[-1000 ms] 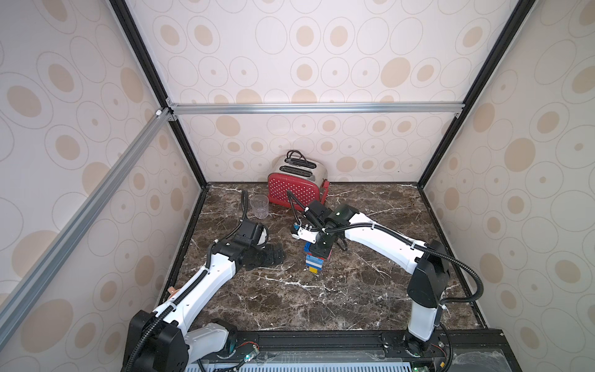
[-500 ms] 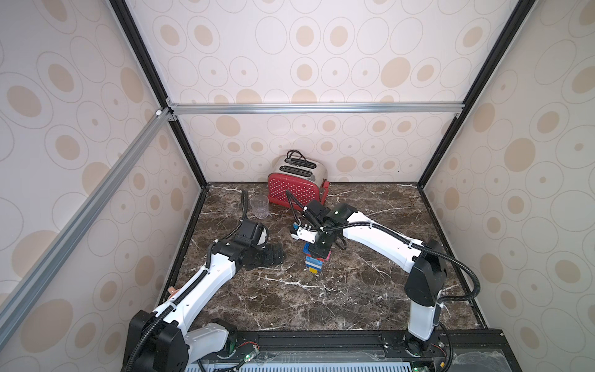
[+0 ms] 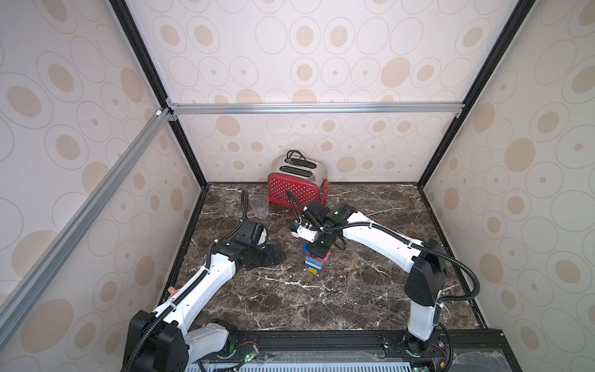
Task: Assemble a carrot with lego
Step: Assemble the lego brick with the lego brick.
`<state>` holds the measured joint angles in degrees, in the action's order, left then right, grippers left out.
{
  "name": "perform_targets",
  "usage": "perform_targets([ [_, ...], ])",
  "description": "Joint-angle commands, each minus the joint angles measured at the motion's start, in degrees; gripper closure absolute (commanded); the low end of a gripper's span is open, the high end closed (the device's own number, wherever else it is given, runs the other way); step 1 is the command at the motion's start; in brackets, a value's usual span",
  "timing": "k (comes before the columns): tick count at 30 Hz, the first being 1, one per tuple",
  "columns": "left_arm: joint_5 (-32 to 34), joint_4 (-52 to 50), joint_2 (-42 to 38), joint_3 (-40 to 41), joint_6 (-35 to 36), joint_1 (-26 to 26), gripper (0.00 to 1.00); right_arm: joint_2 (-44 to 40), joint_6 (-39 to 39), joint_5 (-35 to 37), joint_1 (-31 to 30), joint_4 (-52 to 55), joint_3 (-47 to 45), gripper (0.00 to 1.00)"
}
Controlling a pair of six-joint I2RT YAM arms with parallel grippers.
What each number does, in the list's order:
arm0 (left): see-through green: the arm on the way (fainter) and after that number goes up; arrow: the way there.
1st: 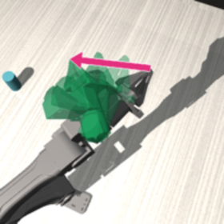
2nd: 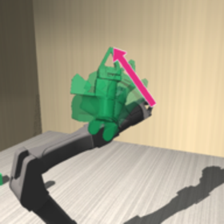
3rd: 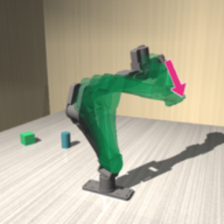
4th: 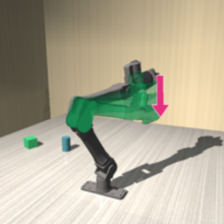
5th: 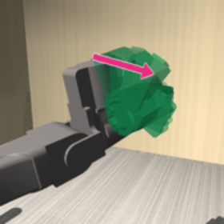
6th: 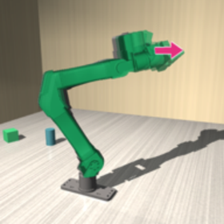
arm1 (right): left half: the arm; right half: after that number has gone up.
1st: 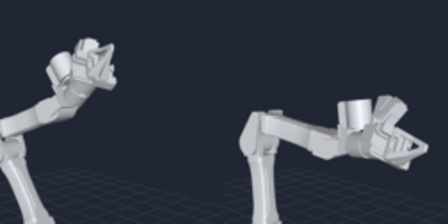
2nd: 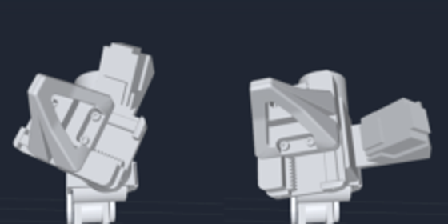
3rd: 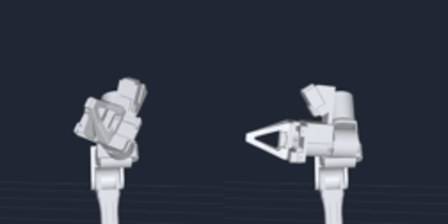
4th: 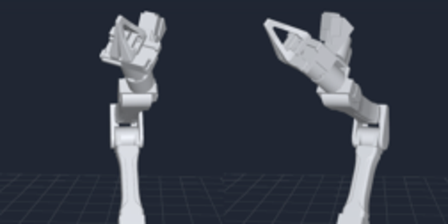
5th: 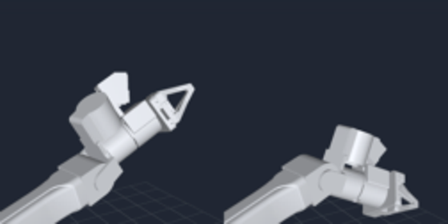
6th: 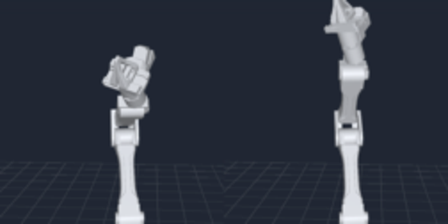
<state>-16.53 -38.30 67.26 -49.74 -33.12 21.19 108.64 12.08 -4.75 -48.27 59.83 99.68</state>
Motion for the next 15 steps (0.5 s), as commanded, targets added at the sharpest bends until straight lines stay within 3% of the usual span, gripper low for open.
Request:
perform_targets([
  [1, 0.8, -0.7, -0.9, 0.2, 1.4, -0.6, 0.01, 2.2, -2.7, 0.2, -0.1, 1.3, -2.2, 0.98],
  [15, 0.8, -0.9, -1.2, 0.0, 1.7, -0.7, 0.01, 0.8, -3.5, 2.1, -0.1, -1.0, -6.7, 0.98],
])
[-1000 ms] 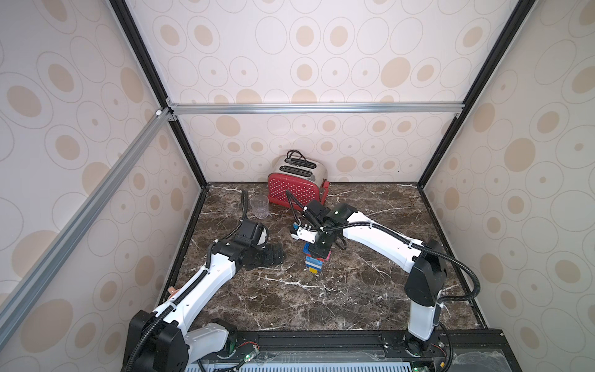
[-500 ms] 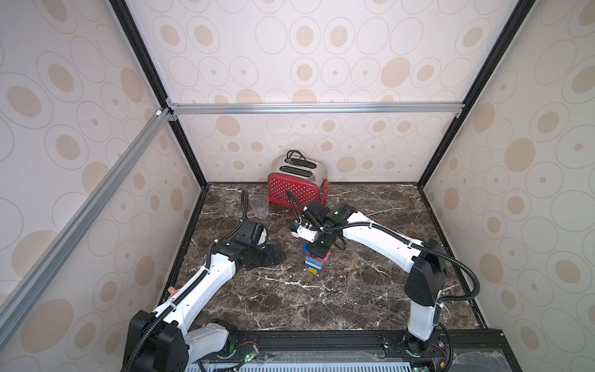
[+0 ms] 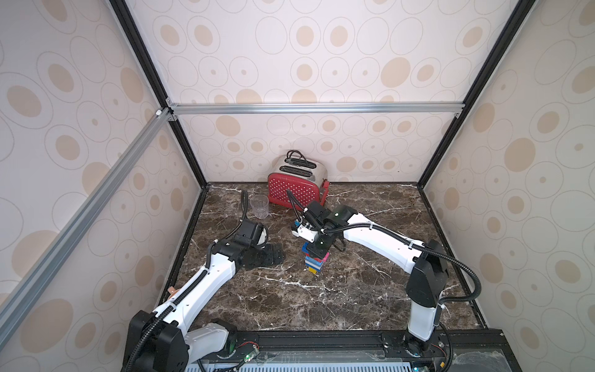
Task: Assemble a carrot with lego
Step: Assemble the lego brick with the lego brick.
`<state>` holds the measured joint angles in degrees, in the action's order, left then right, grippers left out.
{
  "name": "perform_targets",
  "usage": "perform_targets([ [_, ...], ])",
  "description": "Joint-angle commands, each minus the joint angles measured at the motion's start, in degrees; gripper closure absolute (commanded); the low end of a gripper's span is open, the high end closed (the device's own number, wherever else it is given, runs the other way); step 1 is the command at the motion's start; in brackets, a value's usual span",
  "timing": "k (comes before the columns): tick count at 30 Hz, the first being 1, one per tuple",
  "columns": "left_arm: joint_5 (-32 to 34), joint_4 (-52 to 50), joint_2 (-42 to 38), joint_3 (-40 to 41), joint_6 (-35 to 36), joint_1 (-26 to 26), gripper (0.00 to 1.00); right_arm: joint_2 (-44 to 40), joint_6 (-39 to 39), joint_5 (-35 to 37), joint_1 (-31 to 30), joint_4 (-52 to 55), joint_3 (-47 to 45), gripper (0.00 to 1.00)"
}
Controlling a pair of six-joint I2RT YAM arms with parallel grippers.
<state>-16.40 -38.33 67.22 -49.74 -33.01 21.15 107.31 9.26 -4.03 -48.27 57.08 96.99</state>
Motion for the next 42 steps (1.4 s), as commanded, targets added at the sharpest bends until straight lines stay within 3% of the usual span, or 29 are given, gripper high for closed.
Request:
perform_targets([
  [1, 0.6, -0.9, -1.1, -0.1, 1.6, -0.6, 0.01, 2.1, -0.6, 1.5, -0.1, 1.7, -4.5, 0.98],
  [11, 0.6, -1.1, -0.9, -0.7, 1.7, -0.7, 0.01, 2.0, 0.5, 4.1, -0.1, 2.7, -2.7, 0.98],
  [24, 1.1, -2.3, -1.3, -1.7, 2.1, -0.8, 0.01, 1.8, 1.5, 4.6, -0.1, 2.5, 1.1, 0.89],
  [42, 1.4, -2.9, -1.7, -2.0, 2.2, -0.9, 0.01, -1.8, 1.8, 3.3, -0.1, -0.7, -0.7, 0.56],
])
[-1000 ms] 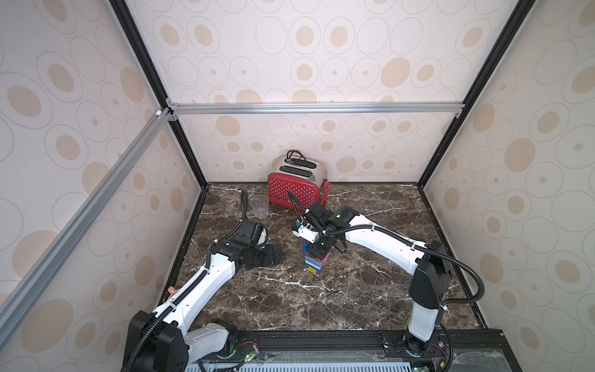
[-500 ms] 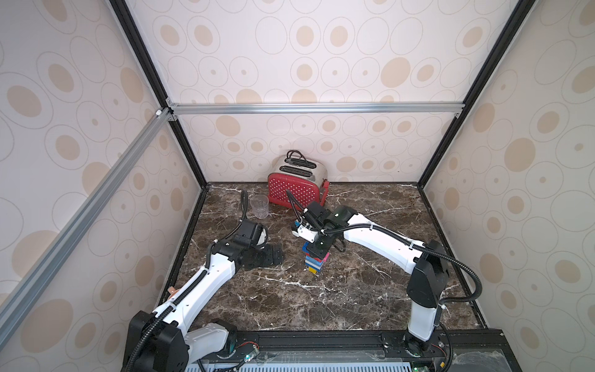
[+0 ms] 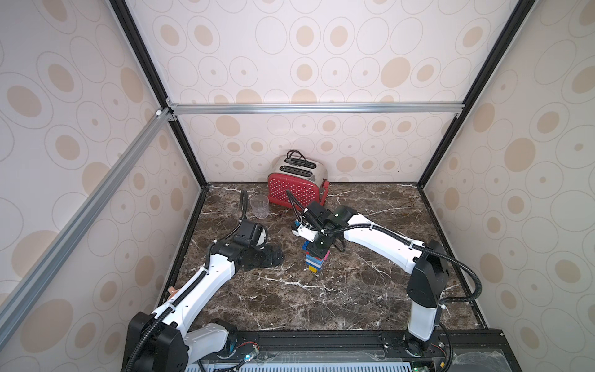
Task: Assemble a carrot with lego
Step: Assemble the lego brick with the lego brick.
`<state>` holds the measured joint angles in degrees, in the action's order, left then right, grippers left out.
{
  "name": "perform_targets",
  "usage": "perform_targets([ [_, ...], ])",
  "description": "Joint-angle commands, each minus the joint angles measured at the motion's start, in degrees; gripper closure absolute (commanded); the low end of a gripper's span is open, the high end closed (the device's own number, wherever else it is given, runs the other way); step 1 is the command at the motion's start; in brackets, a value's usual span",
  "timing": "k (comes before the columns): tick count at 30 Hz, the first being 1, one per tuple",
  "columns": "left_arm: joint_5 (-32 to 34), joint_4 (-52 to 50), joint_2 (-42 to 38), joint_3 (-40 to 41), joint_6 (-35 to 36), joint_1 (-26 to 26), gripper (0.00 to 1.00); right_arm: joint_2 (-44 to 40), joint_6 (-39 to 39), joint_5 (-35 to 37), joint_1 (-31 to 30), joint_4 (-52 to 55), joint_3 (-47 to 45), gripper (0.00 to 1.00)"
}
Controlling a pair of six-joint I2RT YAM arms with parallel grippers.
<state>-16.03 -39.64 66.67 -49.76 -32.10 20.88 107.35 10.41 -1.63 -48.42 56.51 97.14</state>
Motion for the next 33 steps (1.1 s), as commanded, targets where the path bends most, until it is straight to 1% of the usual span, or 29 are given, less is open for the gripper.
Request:
perform_targets([
  [1, 1.1, -1.7, -1.2, -2.0, 1.3, -0.6, 0.01, -2.0, 0.7, 0.8, 0.0, -0.2, -1.0, 0.56],
  [4, 1.1, -1.9, -1.4, -2.0, 1.3, -0.6, 0.01, -2.6, 0.7, 0.5, 0.0, -0.4, -1.4, 0.53],
  [13, 1.3, -2.3, -2.0, -2.0, 1.2, -0.7, 0.01, -5.3, 0.0, -0.3, 0.0, -1.6, -2.9, 0.51],
  [17, 1.3, -2.6, -2.1, -2.3, 1.3, -0.6, 0.01, -7.7, -0.5, -0.5, 0.0, -3.5, -4.8, 0.45],
  [20, 1.3, -2.8, -2.1, -2.6, 1.5, -0.6, 0.01, -10.5, -1.2, -0.7, 0.1, -6.4, -7.8, 0.36],
  [23, 1.3, -3.1, -2.1, -2.8, 1.6, -0.7, 0.01, -14.5, -2.5, -0.7, 0.1, -11.2, -13.1, 0.30],
  [27, 1.3, -3.0, -2.2, -2.7, 1.7, -0.6, 0.01, -21.7, -4.4, -0.6, 0.1, -20.3, -23.1, 0.22],
  [33, 0.9, -2.3, -1.6, -2.5, 1.8, -0.6, 0.01, -34.0, -7.9, -0.2, 0.2, -37.4, -42.5, 0.10],
])
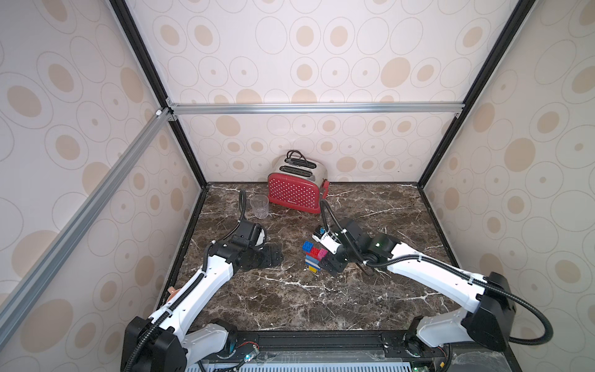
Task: Assemble a carrot with lego
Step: Assemble the lego brick with the lego brick, then adjust the lego brick at the center of the board.
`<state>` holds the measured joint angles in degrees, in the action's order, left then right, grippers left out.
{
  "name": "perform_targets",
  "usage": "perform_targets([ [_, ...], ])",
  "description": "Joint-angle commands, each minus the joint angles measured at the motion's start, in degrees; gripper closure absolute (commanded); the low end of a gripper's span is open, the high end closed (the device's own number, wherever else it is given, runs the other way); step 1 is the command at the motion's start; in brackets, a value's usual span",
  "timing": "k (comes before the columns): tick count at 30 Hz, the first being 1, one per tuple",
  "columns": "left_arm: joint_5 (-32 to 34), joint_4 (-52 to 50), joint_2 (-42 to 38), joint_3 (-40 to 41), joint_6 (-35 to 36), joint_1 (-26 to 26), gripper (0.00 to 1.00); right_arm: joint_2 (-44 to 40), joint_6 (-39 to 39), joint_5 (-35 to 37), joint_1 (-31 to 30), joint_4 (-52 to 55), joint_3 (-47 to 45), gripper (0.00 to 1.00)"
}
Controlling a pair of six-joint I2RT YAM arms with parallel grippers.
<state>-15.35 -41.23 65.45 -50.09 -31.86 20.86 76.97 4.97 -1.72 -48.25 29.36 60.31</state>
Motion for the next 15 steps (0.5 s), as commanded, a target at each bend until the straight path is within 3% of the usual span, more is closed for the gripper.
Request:
perform_targets([
  [1, 0.1, -0.5, -0.1, -2.2, 1.5, -0.6, 0.01, -5.6, -3.3, 0.1, 0.1, -14.0, -9.3, 0.07],
  [3, -0.1, -0.3, 0.2, -2.3, 1.5, -0.6, 0.01, -8.5, -4.6, 0.4, 0.1, -20.4, -15.6, 0.02],
  [8, -0.3, 0.4, 1.2, -2.8, 1.5, -0.6, 0.01, -11.9, -4.9, -3.3, -0.1, -43.3, -31.5, 0.00],
  [15, -0.3, 1.2, 2.4, -3.2, 1.0, -0.6, 0.01, -3.7, -5.3, -2.2, 0.0, -66.1, -39.5, 0.01],
])
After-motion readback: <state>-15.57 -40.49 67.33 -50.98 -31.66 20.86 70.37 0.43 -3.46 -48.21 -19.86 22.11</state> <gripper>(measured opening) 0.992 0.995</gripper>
